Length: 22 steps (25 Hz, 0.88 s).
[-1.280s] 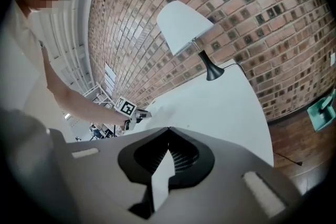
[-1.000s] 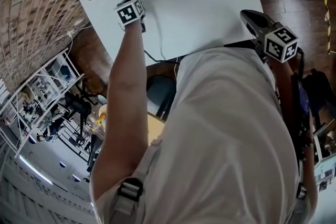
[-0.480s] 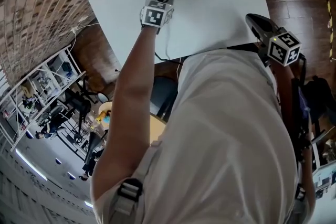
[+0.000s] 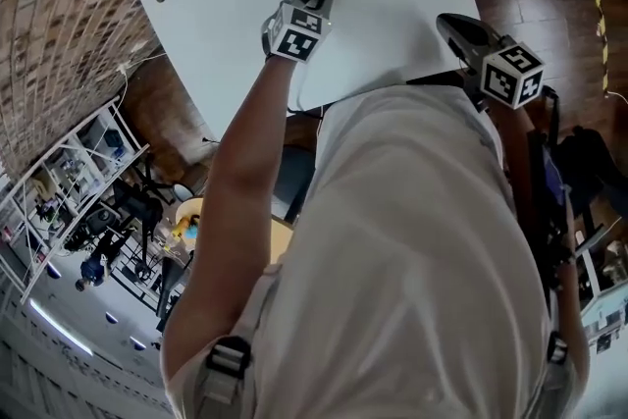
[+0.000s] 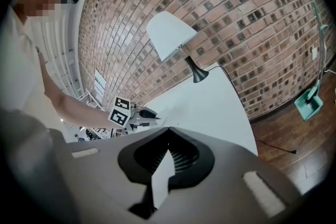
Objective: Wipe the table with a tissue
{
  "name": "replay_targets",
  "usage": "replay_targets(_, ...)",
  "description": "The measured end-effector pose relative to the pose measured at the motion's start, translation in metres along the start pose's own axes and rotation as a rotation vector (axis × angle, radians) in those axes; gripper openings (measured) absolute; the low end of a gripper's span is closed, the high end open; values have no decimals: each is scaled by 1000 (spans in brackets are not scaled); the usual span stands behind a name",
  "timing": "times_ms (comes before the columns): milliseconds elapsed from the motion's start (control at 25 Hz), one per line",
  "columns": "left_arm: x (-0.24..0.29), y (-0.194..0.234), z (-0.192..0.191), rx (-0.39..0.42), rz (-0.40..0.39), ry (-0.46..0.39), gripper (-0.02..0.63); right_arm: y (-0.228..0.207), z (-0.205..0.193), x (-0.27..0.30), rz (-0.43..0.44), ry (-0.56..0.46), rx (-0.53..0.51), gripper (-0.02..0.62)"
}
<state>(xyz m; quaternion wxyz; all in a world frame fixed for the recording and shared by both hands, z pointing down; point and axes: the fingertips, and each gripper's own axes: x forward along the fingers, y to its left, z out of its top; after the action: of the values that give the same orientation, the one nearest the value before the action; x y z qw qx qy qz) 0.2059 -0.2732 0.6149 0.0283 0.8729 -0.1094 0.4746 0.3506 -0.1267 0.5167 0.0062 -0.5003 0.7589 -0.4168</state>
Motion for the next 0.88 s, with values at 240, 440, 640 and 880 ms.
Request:
replay_targets(240,14,13,7,136,20,27,31,-12,11,11,-26,-46,10,6)
replay_targets(440,18,9,15,109,87,18,32,-23,8,-3,-32,-50,40,6)
replay_targets(640,24,26,42,-21,182,-10,32,-29,11,-16,-14,-72,38,6)
replay_targets(880,19,45,44,-224,261,-32,32,-44,7,-43,-48,-65,47,6)
